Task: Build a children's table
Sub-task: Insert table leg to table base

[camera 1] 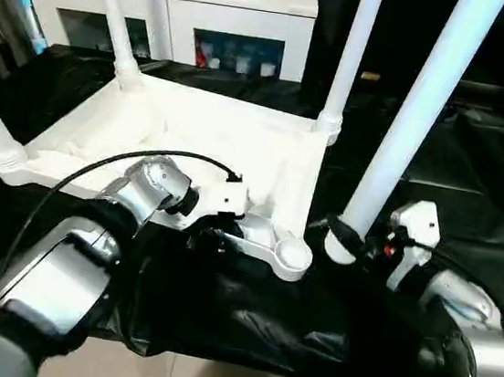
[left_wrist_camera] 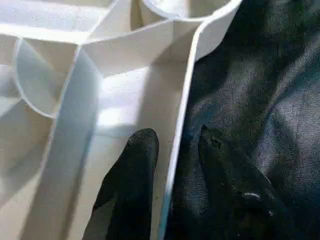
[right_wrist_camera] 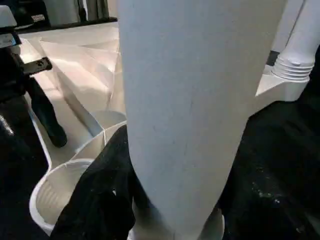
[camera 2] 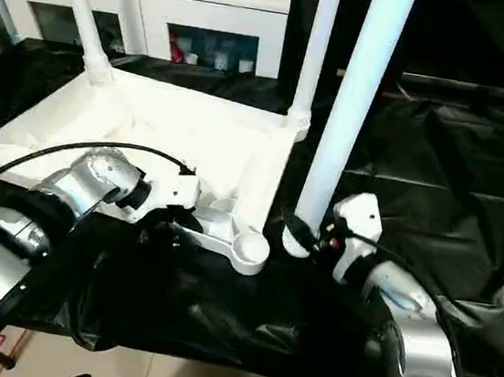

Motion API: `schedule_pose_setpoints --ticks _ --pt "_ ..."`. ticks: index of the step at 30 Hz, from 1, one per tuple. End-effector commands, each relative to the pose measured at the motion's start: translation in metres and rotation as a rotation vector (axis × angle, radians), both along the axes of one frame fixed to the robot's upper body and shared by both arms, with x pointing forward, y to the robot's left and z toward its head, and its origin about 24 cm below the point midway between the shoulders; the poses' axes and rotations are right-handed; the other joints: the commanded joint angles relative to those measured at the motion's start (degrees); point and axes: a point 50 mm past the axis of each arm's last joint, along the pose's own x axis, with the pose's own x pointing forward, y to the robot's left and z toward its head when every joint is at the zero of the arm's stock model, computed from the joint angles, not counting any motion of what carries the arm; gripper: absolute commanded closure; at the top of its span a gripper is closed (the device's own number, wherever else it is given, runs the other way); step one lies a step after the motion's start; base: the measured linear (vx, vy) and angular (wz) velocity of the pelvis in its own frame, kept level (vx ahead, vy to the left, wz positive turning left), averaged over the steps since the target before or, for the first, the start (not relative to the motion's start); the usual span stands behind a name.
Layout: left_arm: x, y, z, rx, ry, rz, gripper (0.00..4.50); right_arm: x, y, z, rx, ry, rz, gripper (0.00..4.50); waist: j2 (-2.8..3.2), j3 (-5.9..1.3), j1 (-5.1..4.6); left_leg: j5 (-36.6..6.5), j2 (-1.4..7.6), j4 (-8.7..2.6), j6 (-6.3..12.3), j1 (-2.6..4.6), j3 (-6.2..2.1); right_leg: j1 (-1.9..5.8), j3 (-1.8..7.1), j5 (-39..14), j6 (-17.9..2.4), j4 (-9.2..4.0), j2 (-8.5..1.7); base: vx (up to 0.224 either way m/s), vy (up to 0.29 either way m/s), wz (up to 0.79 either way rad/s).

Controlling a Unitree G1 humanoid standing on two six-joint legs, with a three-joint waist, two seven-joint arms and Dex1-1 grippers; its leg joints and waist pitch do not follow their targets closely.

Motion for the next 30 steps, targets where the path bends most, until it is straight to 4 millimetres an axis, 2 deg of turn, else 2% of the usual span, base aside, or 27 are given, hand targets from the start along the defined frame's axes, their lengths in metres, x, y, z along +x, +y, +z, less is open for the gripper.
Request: schedule_pose_setpoints --ticks 1,2,3,5,6,8,10,12,13,15,16,17,18,21,22,23,24,25,26,27,28,29,30 --pt "0.005 0.000 0.008 0.010 -0.036 -0.002 3.21 0.000 0.005 0.008 -0.007 -0.047 0.020 2.61 -0.21 -3.91 0.23 -9.33 2.58 -4.45 3.89 1.36 -0.81 2.40 1.12 5.70 -19.84 -3.90 -2.80 0.000 0.000 0.00" --pt "0.005 0.000 0.007 0.009 -0.036 0.001 3.26 0.000 0.005 0.008 -0.007 -0.047 0.021 2.61 0.18 -3.90 0.23 -9.25 2.61 -4.46 4.01 1.34 -0.88 2.37 1.09 5.85 -19.90 -3.84 -2.83 0.000 0.000 0.00" --pt "0.005 0.000 0.007 0.008 -0.036 0.004 3.34 0.000 0.005 0.008 -0.007 -0.047 0.022 2.61 -0.02 -3.91 0.13 -9.42 2.64 -4.48 4.06 1.40 -0.85 2.36 1.08 6.17 -20.00 -3.92 -2.78 0.000 0.000 0.00" --pt "0.005 0.000 0.007 -0.001 -0.034 0.009 3.55 0.000 0.006 0.008 -0.006 -0.047 0.023 2.61 0.03 -3.81 0.10 -9.67 2.70 -4.58 4.19 1.35 -0.88 2.36 1.07 5.91 -20.15 -3.94 -2.83 0.000 0.000 0.00" --pt "0.005 0.000 0.007 -0.009 -0.030 0.013 3.55 0.001 0.006 0.008 -0.006 -0.048 0.024 2.61 -0.20 -3.82 0.10 -9.75 2.69 -4.57 4.20 1.36 -0.82 2.37 1.07 5.71 -20.16 -3.98 -2.83 0.000 0.000 0.00" --pt "0.006 0.000 0.007 -0.015 -0.027 0.021 3.78 0.001 0.007 0.008 -0.003 -0.049 0.027 2.61 -0.02 -3.77 0.17 -9.85 2.69 -4.59 4.18 1.36 -0.83 2.33 1.08 4.99 -20.17 -4.03 -2.92 0.000 0.000 0.00" --pt "0.007 -0.002 0.006 -0.080 0.020 0.102 3.90 0.001 0.010 0.008 0.011 -0.043 0.030 2.61 -0.05 -3.77 0.12 -9.68 2.70 -4.61 4.15 1.37 -0.78 2.29 1.08 5.26 -20.30 -3.95 -2.87 0.000 0.000 0.00" --pt "0.007 0.000 0.001 -0.067 0.062 0.179 4.01 0.002 0.012 0.008 0.032 -0.025 0.024 2.61 -0.63 -3.68 0.14 -9.61 2.75 -4.61 4.61 1.37 -0.67 2.18 1.13 4.26 -20.36 -4.09 -3.01 0.000 0.000 0.00" --pt "0.007 0.001 -0.001 -0.062 0.065 0.185 4.14 0.003 0.012 0.008 0.034 -0.023 0.022 2.61 -0.43 -3.73 0.28 -8.96 2.80 -4.61 4.83 1.36 -0.77 2.19 1.10 3.91 -20.30 -4.05 -3.09 0.000 0.000 0.00" --pt "0.004 0.001 -0.008 -0.064 0.094 0.218 4.25 0.005 0.014 0.008 0.050 -0.022 0.013 2.61 -0.52 -3.61 0.01 -8.37 2.73 -4.70 4.80 1.08 -0.80 2.32 1.08 4.22 -20.02 -4.01 -2.97 0.000 0.000 0.00" --pt "0.002 -0.002 -0.014 -0.093 0.113 0.267 4.28 0.007 0.015 0.009 0.064 -0.025 0.006 2.61 -1.15 -3.58 -0.11 -8.44 2.70 -4.63 5.07 1.02 -0.73 2.37 1.12 3.70 -19.94 -4.05 -3.07 0.000 0.000 0.00" --pt "0.002 -0.002 -0.014 -0.093 0.113 0.267 4.34 0.007 0.015 0.009 0.064 -0.025 0.006 2.61 -1.00 -3.55 -0.18 -8.27 2.67 -4.64 5.19 0.92 -0.74 2.43 1.09 3.40 -19.94 -4.01 -3.12 0.000 0.000 0.00" --pt "-0.001 -0.003 -0.022 -0.121 0.129 0.342 4.39 0.010 0.018 0.012 0.089 -0.032 -0.005 2.61 -1.55 -3.54 -0.40 -8.09 2.68 -4.60 5.61 0.98 -0.55 2.30 1.10 2.97 -19.92 -4.19 -3.01 0.000 0.000 0.00" --pt "-0.005 -0.002 -0.030 -0.115 0.147 0.417 4.48 0.014 0.019 0.014 0.110 -0.034 -0.034 2.61 -1.20 -3.46 -0.64 -7.44 2.65 -4.56 6.31 0.93 -0.53 2.15 1.11 0.82 -19.49 -4.42 -2.97 0.000 0.000 0.00" --pt "-0.010 0.000 -0.036 -0.110 0.164 0.464 4.48 0.018 0.018 0.015 0.136 -0.017 -0.074 2.61 -1.97 -3.48 -0.61 -7.03 2.68 -4.57 6.33 0.88 -0.50 2.27 1.11 0.41 -19.20 -4.20 -2.95 0.000 0.000 0.00" --pt "-0.010 0.000 -0.036 -0.110 0.164 0.464 4.49 0.018 0.018 0.015 0.136 -0.017 -0.074 2.61 -1.91 -3.47 -0.56 -6.49 2.90 -4.76 6.52 0.99 -0.53 2.29 1.08 0.69 -19.30 -4.19 -3.04 0.000 0.000 0.00" --pt "-0.013 0.000 -0.038 -0.111 0.167 0.477 4.49 0.021 0.018 0.015 0.148 -0.004 -0.094 2.61 -1.60 -3.35 -0.66 -6.53 2.72 -4.71 6.73 0.98 -0.47 1.90 1.11 -0.33 -18.98 -4.49 -2.84 0.000 0.000 0.00" --pt "-0.013 0.000 -0.038 -0.111 0.167 0.477 4.49 0.021 0.018 0.015 0.148 -0.004 -0.094 2.61 -1.46 -3.43 -0.66 -6.70 2.95 -4.81 6.46 1.27 -0.45 1.86 1.14 -0.20 -19.10 -4.40 -2.87 0.000 0.000 0.00" --pt "-0.017 0.001 -0.039 -0.107 0.163 0.501 4.49 0.023 0.018 0.015 0.162 0.001 -0.106 2.61 -2.37 -3.21 -0.90 -7.68 2.80 -4.94 6.30 1.14 -0.29 1.73 1.10 -1.43 -18.68 -4.75 -2.56 0.000 0.000 0.00" --pt "-0.025 -0.001 -0.038 -0.140 0.100 0.497 4.49 0.027 0.019 0.016 0.177 0.008 -0.113 2.61 -3.08 -3.31 -0.98 -7.44 3.02 -5.06 6.37 0.92 -0.40 2.09 1.09 -1.65 -18.37 -4.60 -2.91 0.000 0.000 0.00" --pt "-0.027 -0.003 -0.036 -0.158 0.080 0.483 4.49 0.027 0.019 0.016 0.182 0.010 -0.109 2.61 -2.51 -3.14 -1.21 -7.40 2.90 -5.15 6.38 0.82 -0.45 1.85 1.07 -3.05 -17.65 -4.75 -2.86 0.000 0.000 0.00" --pt "-0.030 -0.006 -0.034 -0.186 0.052 0.461 4.49 0.028 0.021 0.016 0.190 0.015 -0.099 2.61 -2.25 -3.26 -1.12 -7.87 3.03 -5.08 6.14 1.13 -0.40 1.65 1.10 -3.81 -17.49 -4.86 -2.88 0.000 0.000 0.00" --pt "-0.031 -0.008 -0.033 -0.197 0.042 0.452 4.50 0.029 0.022 0.016 0.195 0.017 -0.092 2.61 -2.27 -3.26 -1.34 -7.80 2.94 -5.16 5.82 1.04 -0.33 1.63 1.13 -3.78 -17.04 -4.85 -2.57 0.000 0.000 0.00"
